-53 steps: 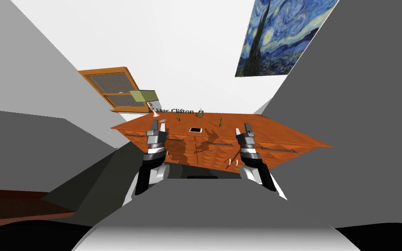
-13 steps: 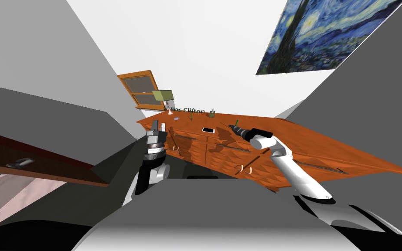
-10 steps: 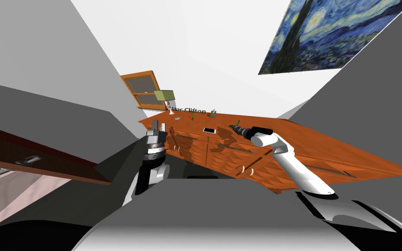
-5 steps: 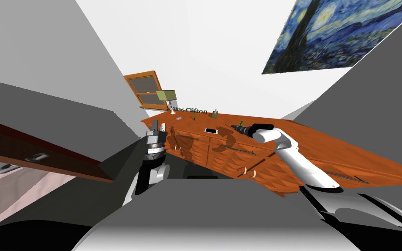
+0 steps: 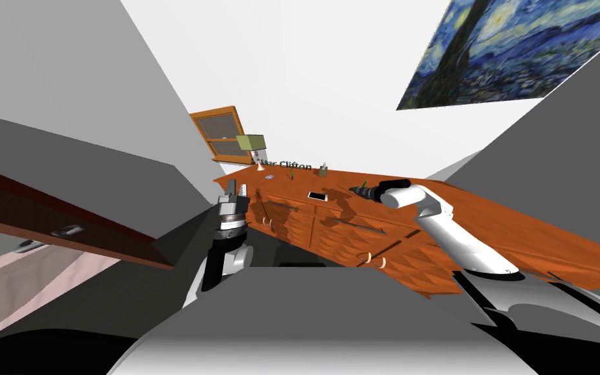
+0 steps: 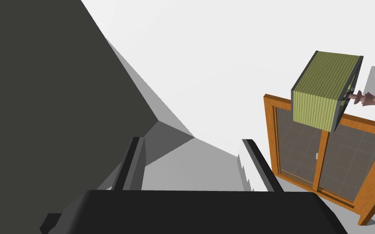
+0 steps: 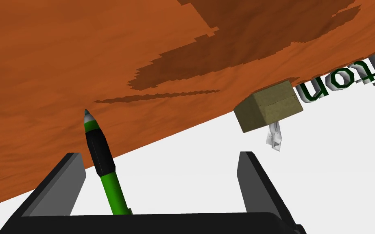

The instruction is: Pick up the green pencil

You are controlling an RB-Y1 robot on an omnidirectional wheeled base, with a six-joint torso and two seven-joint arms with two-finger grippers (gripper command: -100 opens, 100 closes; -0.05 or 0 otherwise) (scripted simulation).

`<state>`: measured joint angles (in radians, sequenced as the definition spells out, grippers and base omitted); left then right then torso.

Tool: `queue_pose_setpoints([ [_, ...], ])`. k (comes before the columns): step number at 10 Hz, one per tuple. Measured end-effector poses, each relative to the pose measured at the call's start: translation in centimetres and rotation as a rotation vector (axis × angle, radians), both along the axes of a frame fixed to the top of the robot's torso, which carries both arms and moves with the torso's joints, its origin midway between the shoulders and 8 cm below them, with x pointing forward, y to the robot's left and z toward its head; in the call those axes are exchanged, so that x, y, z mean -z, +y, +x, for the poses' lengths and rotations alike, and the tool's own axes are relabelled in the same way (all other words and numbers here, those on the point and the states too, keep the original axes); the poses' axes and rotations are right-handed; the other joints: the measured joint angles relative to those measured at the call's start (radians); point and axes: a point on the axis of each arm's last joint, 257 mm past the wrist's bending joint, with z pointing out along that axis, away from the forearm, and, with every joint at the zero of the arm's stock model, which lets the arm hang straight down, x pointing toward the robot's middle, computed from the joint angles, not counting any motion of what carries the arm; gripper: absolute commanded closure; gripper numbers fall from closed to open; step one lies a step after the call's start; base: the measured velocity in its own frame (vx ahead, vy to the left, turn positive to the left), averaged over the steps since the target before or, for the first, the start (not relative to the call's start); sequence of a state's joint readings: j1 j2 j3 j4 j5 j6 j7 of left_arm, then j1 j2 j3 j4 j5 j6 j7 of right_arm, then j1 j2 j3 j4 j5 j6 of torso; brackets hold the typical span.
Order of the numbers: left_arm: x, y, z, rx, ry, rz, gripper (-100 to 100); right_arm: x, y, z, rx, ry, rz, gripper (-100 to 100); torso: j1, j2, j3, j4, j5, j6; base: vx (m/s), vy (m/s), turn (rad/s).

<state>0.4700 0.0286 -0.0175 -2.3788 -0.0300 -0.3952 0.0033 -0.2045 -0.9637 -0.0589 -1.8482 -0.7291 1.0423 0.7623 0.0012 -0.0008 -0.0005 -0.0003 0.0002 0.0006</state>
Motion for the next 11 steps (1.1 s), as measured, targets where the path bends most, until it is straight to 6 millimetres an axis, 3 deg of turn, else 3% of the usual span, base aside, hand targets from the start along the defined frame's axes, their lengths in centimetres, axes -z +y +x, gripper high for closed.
queue_pose_setpoints([
  [10,0.0,0.0,0.0,0.000,0.000,0.000,0,-2.4,-9.1,-2.1,0.117,0.183,-0.309,-100,0.000,0.000,0.000,0.000,0.000,0.000,0.019,0.015,0.037],
  [11,0.0,0.0,0.0,0.000,0.000,0.000,0,-2.4,-9.1,-2.2,0.118,0.186,-0.311,0,-0.001,0.001,0.000,0.000,0.000,0.000,0.000,0.000,0.000],
])
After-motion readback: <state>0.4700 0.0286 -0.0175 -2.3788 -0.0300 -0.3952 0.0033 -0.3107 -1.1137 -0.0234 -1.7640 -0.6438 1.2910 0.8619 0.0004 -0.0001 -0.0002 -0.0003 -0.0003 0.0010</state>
